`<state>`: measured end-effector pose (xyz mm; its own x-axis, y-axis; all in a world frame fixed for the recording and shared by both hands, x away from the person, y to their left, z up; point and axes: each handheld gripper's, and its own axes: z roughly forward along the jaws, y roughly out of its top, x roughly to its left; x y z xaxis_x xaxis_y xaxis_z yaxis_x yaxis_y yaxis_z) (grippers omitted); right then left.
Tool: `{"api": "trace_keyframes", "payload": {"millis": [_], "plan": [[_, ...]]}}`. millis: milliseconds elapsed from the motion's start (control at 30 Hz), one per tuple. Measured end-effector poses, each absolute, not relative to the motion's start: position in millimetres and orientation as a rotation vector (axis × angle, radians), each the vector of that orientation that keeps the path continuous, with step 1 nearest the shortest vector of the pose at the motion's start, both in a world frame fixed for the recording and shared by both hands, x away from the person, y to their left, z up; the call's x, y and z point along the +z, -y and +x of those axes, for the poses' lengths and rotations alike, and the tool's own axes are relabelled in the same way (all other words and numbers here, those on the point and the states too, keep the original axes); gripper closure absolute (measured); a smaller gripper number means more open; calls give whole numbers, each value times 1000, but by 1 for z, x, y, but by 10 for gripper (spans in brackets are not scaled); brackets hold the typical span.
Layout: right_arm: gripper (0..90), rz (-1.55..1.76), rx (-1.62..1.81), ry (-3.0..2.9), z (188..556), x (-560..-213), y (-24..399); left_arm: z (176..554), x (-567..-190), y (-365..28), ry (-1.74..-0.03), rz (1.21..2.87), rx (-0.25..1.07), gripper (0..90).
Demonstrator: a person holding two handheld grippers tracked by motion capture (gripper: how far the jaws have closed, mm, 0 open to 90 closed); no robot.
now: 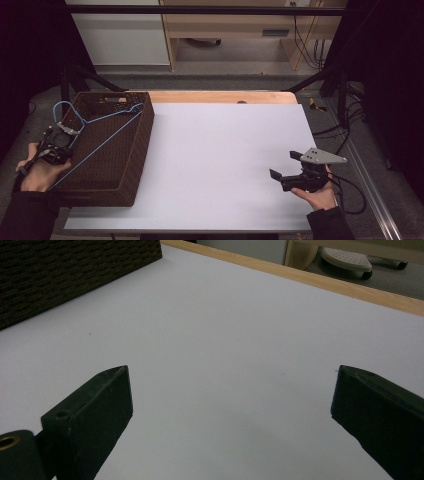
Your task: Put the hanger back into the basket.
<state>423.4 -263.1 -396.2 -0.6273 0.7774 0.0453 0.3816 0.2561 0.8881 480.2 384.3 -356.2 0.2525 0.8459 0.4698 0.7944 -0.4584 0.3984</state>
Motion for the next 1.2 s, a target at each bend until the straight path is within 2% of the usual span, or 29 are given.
{"api": "trace_keyframes", "payload": {"millis": [267, 400, 500, 533, 633, 667, 700, 733, 933, 1200], "plan": [[38, 1059, 1330, -2133, 424, -397, 264, 486, -375, -383, -1610, 2462, 874, 851], [38, 1062, 1331, -2129, 424, -397, 263, 479, -362, -385, -1615, 2374, 859, 699], [39, 1065, 1332, -2128, 424, -397, 264, 472, -352, -386, -1585, 2305, 866, 624], [39, 1067, 1338, -2126, 424, -397, 264, 463, -343, -384, -1538, 2222, 882, 589], [38, 1066, 1338, -2123, 424, -397, 263, 455, -334, -380, -1475, 2164, 880, 552], [38, 1068, 1343, -2120, 423, -397, 263, 446, -329, -372, -1402, 2081, 875, 500], [38, 1068, 1343, -2120, 423, -397, 263, 446, -329, -372, -1402, 2081, 875, 485], [38, 1068, 1347, -2117, 423, -397, 263, 439, -325, -363, -1332, 2015, 864, 457], [37, 1061, 1358, -2105, 423, -396, 264, 424, -318, -334, -1150, 1910, 804, 372], [32, 1058, 1368, -2097, 422, -396, 264, 412, -320, -298, -964, 1860, 730, 247]]}}
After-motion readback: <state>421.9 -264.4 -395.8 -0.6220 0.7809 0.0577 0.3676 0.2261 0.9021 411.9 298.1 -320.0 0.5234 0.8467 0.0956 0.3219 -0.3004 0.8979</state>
